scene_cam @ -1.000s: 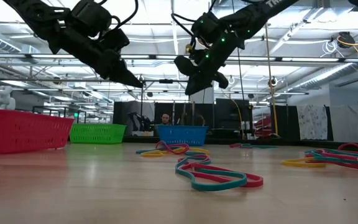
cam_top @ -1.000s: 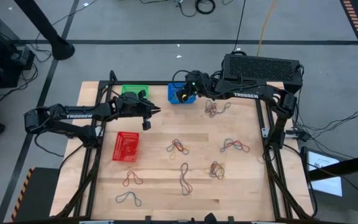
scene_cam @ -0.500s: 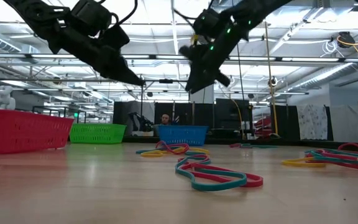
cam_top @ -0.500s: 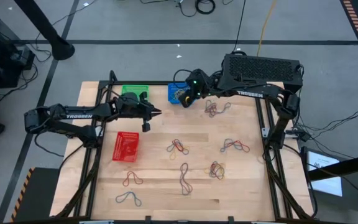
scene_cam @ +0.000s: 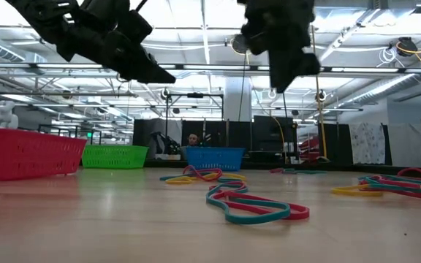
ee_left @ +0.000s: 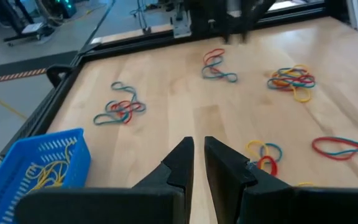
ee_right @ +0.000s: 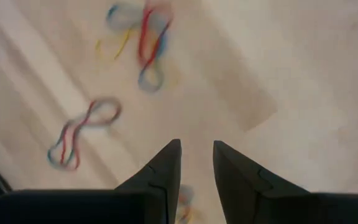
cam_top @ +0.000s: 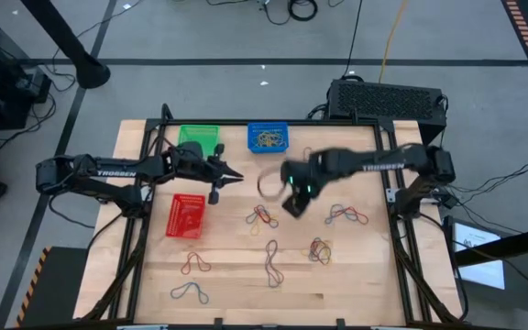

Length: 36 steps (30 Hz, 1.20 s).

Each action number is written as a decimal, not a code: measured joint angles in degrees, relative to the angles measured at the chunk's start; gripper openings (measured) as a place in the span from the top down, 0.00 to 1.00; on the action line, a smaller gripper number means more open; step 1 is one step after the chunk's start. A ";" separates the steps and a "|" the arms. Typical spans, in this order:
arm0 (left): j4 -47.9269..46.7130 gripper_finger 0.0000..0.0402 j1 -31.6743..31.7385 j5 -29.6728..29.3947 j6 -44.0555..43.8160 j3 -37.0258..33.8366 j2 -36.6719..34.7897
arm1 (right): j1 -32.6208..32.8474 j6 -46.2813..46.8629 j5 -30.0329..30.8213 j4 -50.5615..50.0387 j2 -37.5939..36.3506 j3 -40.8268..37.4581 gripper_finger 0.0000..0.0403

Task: Sort rubber bands into baskets
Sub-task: Put the yellow rubber band into the blue bin

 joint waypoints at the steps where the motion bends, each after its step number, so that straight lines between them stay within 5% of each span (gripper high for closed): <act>1: 0.34 0.88 -0.23 0.02 0.00 0.00 0.00 | 2.07 1.27 0.45 0.12 -0.01 -0.75 0.79; 8: 1.46 0.88 -2.41 0.37 -0.02 0.00 0.00 | 13.78 8.80 3.59 6.00 0.02 -5.41 0.79; 14: 1.92 0.88 -4.22 0.35 -0.20 0.00 0.00 | 19.85 3.20 5.16 19.82 0.08 -10.34 0.79; 28: 2.56 0.88 -5.57 0.35 1.56 0.00 0.00 | 23.29 -2.93 5.43 38.88 0.10 -21.50 0.79; 36: 1.68 0.88 -5.55 0.33 2.82 0.00 0.00 | 23.44 -8.31 5.64 40.26 0.10 -23.89 0.79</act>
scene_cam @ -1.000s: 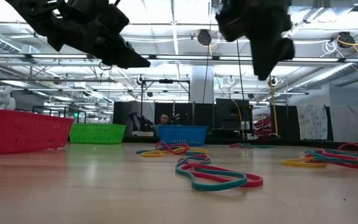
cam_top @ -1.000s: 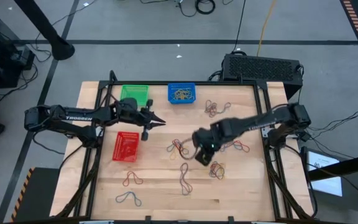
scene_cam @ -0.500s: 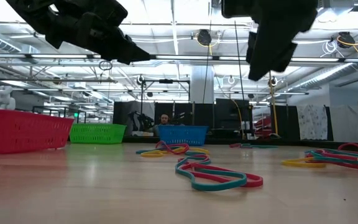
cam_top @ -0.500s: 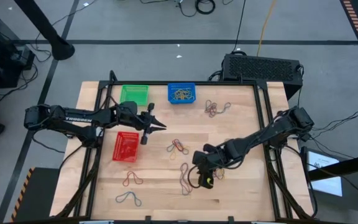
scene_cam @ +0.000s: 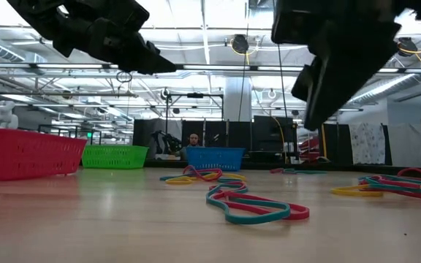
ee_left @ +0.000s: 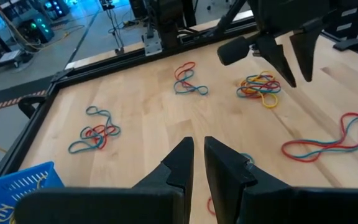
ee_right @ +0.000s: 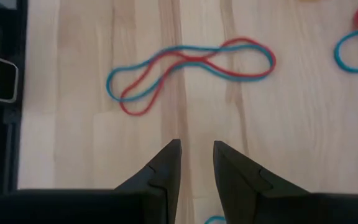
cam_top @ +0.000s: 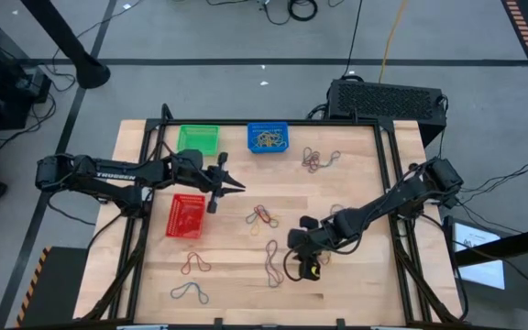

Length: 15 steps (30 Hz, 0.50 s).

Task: Sort rubber bands into baskets
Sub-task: Put the yellow rubber band into the blue bin

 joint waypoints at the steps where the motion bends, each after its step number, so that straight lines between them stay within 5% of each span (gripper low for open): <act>1: -0.09 0.88 0.01 0.00 0.00 0.00 0.00 | 0.00 -0.12 -0.01 -0.12 0.00 -0.25 0.79; 10: -1.16 0.88 3.50 -4.85 2.88 0.00 0.00 | -0.02 -5.46 -0.08 -0.02 0.00 -0.40 0.79; 15: -0.97 0.88 8.02 2.97 1.12 0.00 0.00 | -0.02 -5.62 -0.08 -0.02 0.00 -0.40 0.79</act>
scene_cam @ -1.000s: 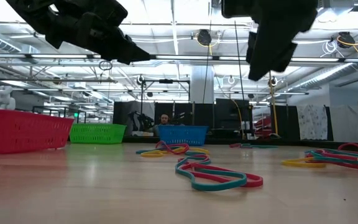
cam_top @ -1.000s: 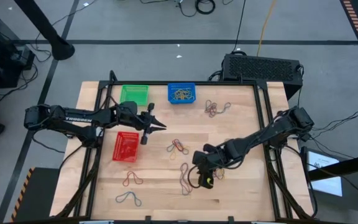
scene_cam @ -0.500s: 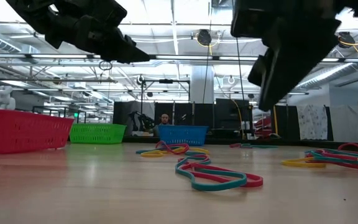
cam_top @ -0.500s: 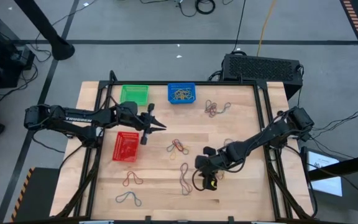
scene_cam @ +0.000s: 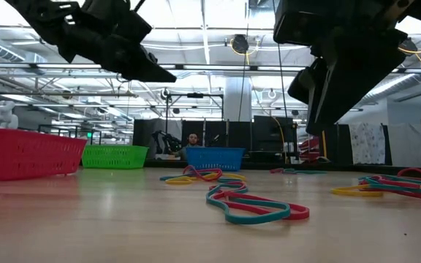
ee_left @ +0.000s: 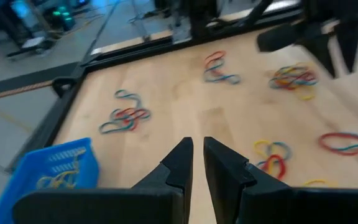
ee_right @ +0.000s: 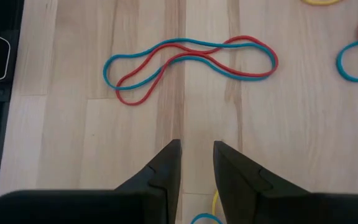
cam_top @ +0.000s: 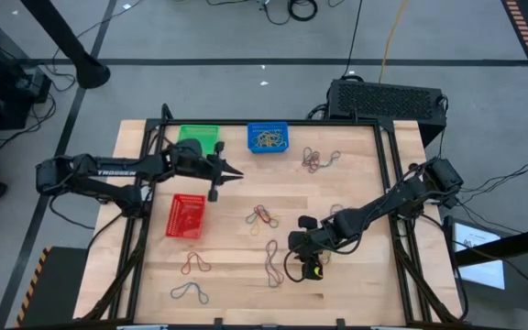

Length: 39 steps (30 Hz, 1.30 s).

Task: Sort rubber bands into baskets
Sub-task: Put the yellow rubber band into the blue bin

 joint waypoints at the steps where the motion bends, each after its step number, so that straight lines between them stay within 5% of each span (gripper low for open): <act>1: 0.07 0.88 0.53 1.91 -0.41 0.00 0.02 | 0.00 -0.24 0.00 -0.02 0.00 0.00 0.79; 19: 7.07 0.88 -2.83 3.77 -4.53 -0.08 0.02 | 0.00 -1.47 -0.02 0.00 0.00 0.00 0.79; 27: 39.21 0.88 -6.73 -8.30 -11.76 -12.10 0.02 | 0.00 -1.67 0.00 1.29 0.00 0.00 0.79; 39: 40.30 0.88 -6.62 -9.48 -11.79 -12.98 0.01 | 0.50 -3.32 1.77 1.24 0.00 0.00 0.79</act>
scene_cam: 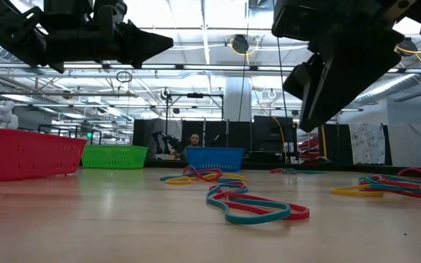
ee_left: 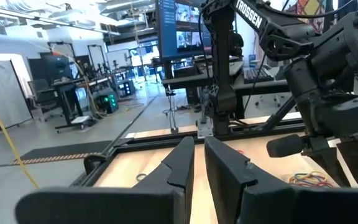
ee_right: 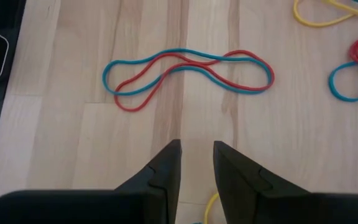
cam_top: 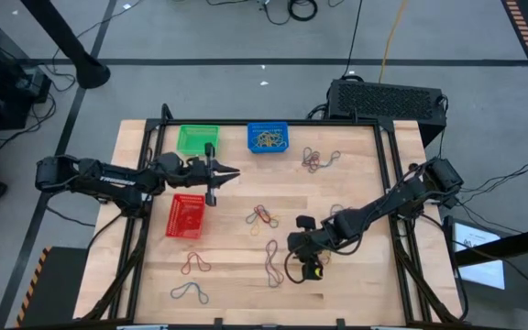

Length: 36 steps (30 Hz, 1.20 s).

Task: Sort rubber bands into baskets
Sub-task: Put the yellow rubber band into the blue bin

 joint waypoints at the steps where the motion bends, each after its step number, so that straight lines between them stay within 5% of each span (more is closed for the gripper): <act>1: -0.05 0.88 0.00 0.00 0.00 0.00 0.01 | 0.00 0.00 0.00 0.01 0.00 0.00 0.79; 26: -1.54 0.88 0.00 0.04 1.38 0.04 0.01 | 2.96 3.43 4.31 -0.75 0.02 0.02 0.79; 36: -1.69 0.88 0.00 0.13 1.68 0.07 -0.01 | 2.99 4.10 4.49 -6.23 5.87 0.04 0.79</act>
